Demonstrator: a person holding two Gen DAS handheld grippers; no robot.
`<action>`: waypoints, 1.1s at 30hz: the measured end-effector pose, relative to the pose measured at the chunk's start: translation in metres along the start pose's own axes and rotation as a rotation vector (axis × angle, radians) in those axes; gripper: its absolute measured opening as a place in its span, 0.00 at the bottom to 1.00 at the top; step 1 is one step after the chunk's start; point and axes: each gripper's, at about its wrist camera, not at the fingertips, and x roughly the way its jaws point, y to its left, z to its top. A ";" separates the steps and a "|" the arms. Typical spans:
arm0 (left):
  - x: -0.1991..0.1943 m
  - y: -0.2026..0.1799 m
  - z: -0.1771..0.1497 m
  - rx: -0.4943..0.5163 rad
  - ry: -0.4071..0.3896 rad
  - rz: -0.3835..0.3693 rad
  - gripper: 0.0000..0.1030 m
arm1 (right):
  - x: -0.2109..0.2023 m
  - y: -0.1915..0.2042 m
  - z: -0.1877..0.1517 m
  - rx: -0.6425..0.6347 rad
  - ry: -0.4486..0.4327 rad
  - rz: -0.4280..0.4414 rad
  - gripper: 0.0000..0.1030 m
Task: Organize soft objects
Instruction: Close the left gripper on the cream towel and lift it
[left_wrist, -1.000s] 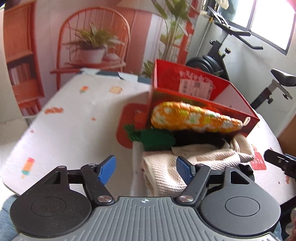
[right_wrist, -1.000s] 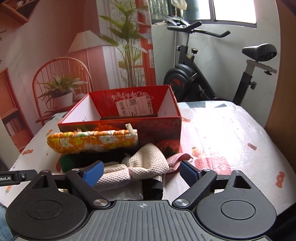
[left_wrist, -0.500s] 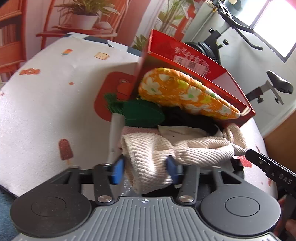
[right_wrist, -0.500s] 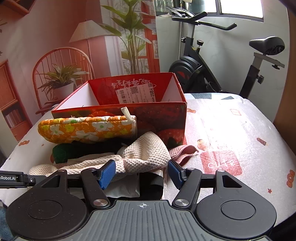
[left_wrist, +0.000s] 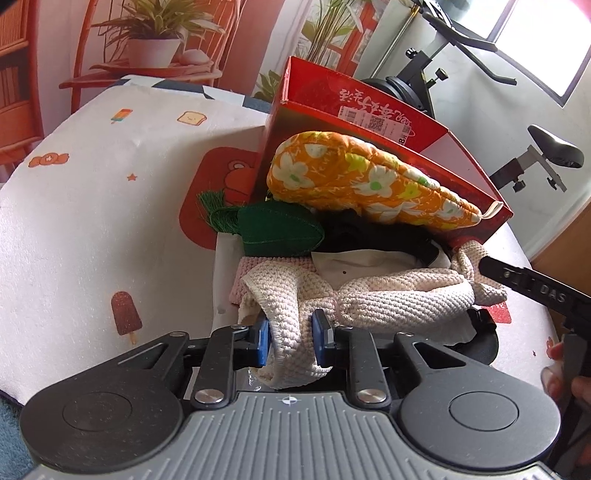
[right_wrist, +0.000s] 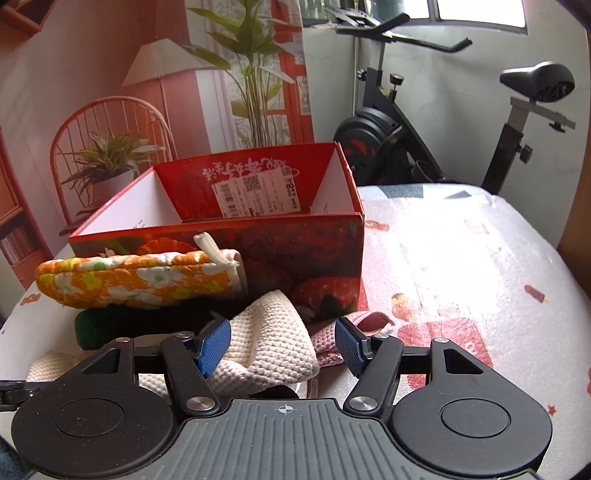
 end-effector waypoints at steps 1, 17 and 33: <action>0.000 0.001 0.000 -0.004 0.002 -0.004 0.24 | 0.004 -0.002 -0.001 0.016 0.014 0.008 0.57; -0.015 0.003 -0.001 0.012 -0.072 -0.021 0.18 | -0.031 0.014 -0.010 -0.030 0.016 0.065 0.19; -0.058 -0.008 0.000 0.081 -0.236 -0.004 0.18 | -0.074 0.043 -0.007 -0.134 -0.066 0.066 0.19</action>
